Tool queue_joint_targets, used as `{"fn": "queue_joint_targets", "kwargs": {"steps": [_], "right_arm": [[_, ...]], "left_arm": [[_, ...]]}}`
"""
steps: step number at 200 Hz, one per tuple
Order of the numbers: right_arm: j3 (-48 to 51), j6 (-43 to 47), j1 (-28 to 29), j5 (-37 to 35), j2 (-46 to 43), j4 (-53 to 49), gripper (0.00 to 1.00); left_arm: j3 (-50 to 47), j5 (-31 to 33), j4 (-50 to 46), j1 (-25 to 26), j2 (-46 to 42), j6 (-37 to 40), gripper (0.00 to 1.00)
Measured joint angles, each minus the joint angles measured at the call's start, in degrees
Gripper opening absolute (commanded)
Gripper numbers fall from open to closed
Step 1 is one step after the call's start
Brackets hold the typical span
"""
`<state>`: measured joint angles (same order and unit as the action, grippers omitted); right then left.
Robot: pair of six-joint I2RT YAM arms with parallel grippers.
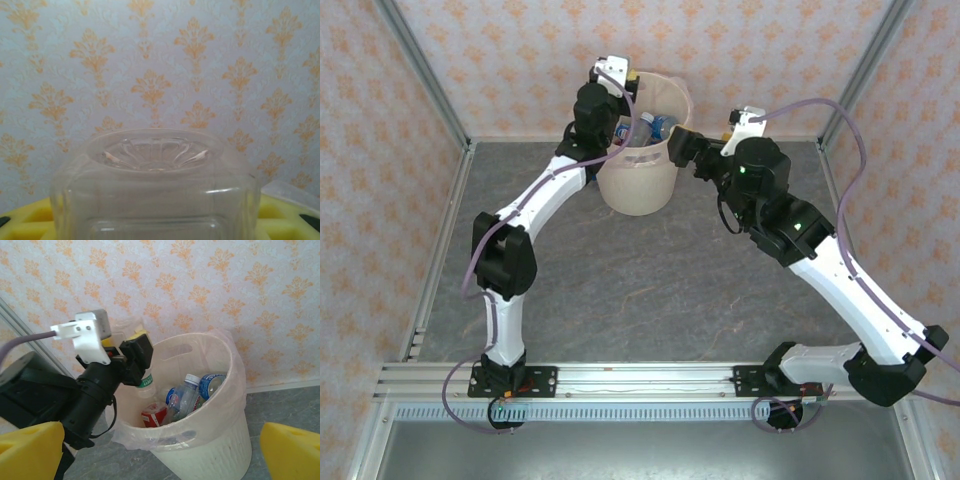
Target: Put the plastic bottles in the bin
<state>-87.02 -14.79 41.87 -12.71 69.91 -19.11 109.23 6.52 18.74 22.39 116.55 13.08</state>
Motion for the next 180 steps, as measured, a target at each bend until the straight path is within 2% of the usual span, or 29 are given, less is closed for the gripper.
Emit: {"fn": "queue_joint_targets", "kwargs": {"steps": [29, 40, 59, 80, 137, 180], "right_arm": [[-0.7, 0.0, 0.0, -0.2, 0.7, -0.2, 1.0], [-0.9, 0.0, 0.0, -0.3, 0.9, -0.2, 1.0], [-1.0, 0.0, 0.0, -0.5, 1.1, -0.2, 1.0], [-1.1, 0.0, 0.0, -0.6, 1.2, -0.2, 1.0], [-1.4, 0.0, 0.0, -0.6, 2.6, -0.2, 1.0], [-2.8, 0.3, 0.0, -0.4, 3.3, -0.5, 1.0]], "left_arm": [[1.7, 0.3, 0.1, 0.0, 2.5, 2.1, 0.56], [2.2, 0.4, 0.2, 0.0, 2.9, 2.6, 0.71], [2.5, 0.7, 0.3, 0.0, 3.0, 3.4, 0.88], [2.8, 0.3, 0.4, 0.0, 3.0, 3.4, 0.96], [3.2, -1.0, -1.2, 0.1, 2.6, 0.3, 0.99], [3.2, -1.8, -5.2, 0.1, -1.6, -3.7, 0.99]]}}
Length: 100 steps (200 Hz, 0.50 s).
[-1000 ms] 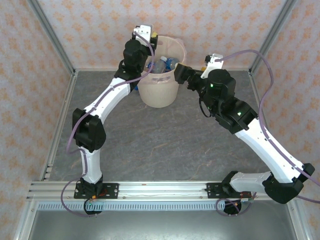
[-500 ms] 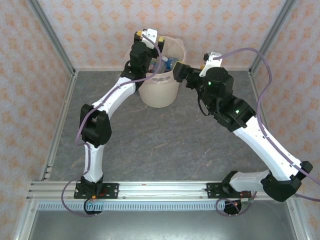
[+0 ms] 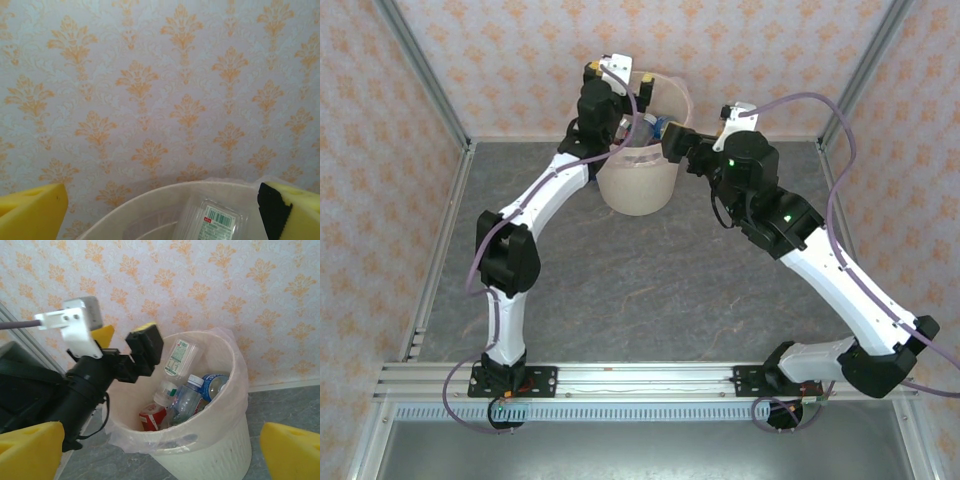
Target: Put the plastic bottles in the bin
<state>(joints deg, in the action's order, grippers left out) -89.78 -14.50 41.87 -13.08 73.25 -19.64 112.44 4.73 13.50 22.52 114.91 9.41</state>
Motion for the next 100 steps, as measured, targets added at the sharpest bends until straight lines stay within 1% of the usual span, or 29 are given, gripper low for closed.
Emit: {"fn": "queue_joint_targets", "kwargs": {"steps": [56, 100], "right_arm": [[-6.4, 0.6, 0.0, -0.1, 2.3, -2.7, 1.0], [-9.1, 0.6, 0.0, -0.3, 4.3, -4.4, 1.0]], "left_arm": [[-0.6, 0.2, -3.6, 0.0, -11.1, -5.7, 0.99], [-6.4, 0.2, -5.6, -0.9, -18.9, -9.0, 0.99]]}}
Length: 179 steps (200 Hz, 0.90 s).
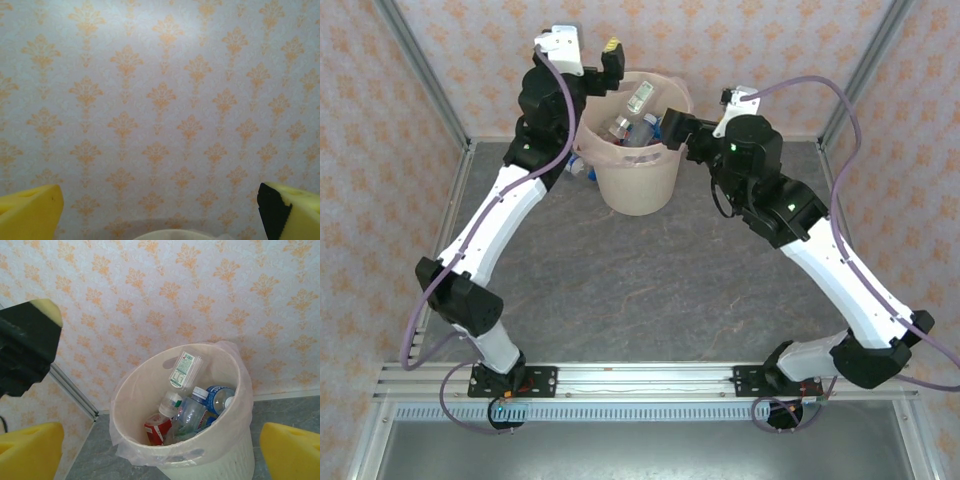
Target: Put the plastic bottles in the bin
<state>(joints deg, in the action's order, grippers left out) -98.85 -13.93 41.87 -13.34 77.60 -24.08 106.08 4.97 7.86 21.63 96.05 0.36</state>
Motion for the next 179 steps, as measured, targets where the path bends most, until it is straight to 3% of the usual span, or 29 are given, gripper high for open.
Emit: {"fn": "queue_joint_targets", "kwargs": {"steps": [125, 157, 179], "right_arm": [[-10.8, -0.4, -0.1, 0.0, 10.9, -3.0, 1.0], [-13.6, 0.1, -3.0, 1.0, 13.7, -0.9, 1.0], [-19.8, -0.3, -6.2, 3.6, 19.0, 0.0, 0.9]], "left_arm": [[-6.6, -4.1, -7.2, -1.8, -2.1, -9.0, 0.99], [-10.2, -5.2, -9.0, -1.8, -4.9, -12.7, 0.99], [-12.5, -6.4, -10.6, -1.8, -8.3, -15.4, 0.99]]}}
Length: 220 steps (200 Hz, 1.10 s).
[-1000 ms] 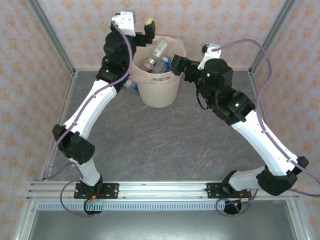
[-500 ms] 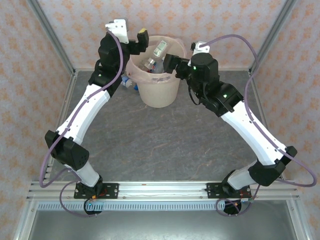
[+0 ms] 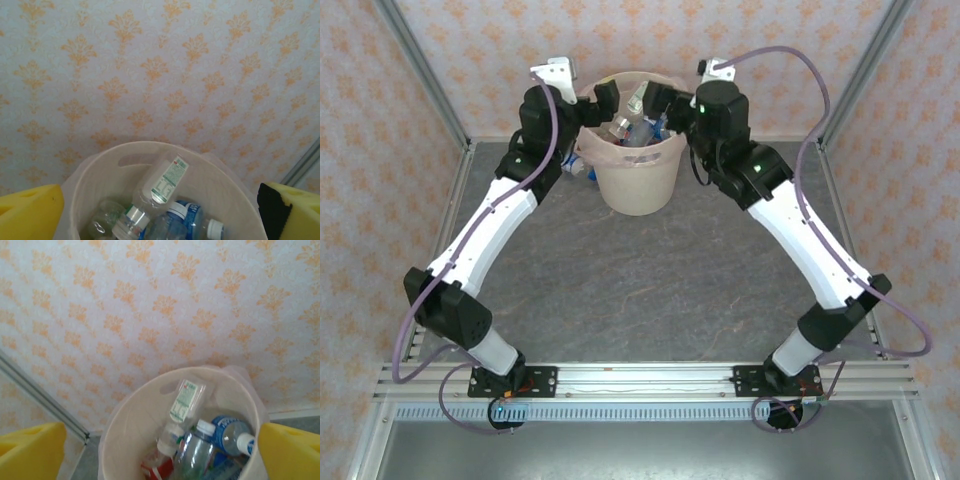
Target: Put the plastic bottles in the bin
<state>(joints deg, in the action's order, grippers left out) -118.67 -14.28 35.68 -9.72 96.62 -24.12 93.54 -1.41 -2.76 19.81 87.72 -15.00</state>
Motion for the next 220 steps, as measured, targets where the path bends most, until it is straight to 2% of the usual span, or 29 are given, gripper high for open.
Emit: {"fn": "queue_joint_targets", "kwargs": {"steps": [24, 43, 62, 84, 100, 140, 220], "right_arm": [[-7.6, -0.4, -2.2, 4.0, 7.2, 0.1, 0.73], [-12.7, -1.3, -3.3, 7.0, 12.8, 0.3, 0.55], [-14.2, -2.3, -4.2, 9.0, 16.8, 1.0, 0.44], [-15.4, -2.9, -4.8, 10.4, 21.6, 2.1, 0.4], [-17.4, -3.4, -5.0, 10.9, 25.6, 2.5, 0.29], [-23.9, -5.1, -5.2, 11.0, 34.2, 3.8, 0.27], [-25.0, -9.8, -6.8, 9.5, 36.7, 7.5, 0.25]], "left_arm": [[-3.0, -0.8, -1.6, 0.0, -4.9, -2.6, 0.99], [-5.5, -1.2, -2.9, 0.0, -8.6, -4.2, 0.99], [-7.2, -1.1, -5.3, 0.0, -11.9, -4.9, 0.99], [-8.7, -0.8, -7.9, 0.0, -15.3, -5.4, 0.99], [-10.5, -0.4, -9.3, 0.0, -18.1, -6.1, 0.99], [-15.8, 0.4, -11.0, 0.0, -24.9, -7.7, 0.99], [-18.1, 2.4, -14.2, 0.0, -27.1, -8.1, 0.99]]}}
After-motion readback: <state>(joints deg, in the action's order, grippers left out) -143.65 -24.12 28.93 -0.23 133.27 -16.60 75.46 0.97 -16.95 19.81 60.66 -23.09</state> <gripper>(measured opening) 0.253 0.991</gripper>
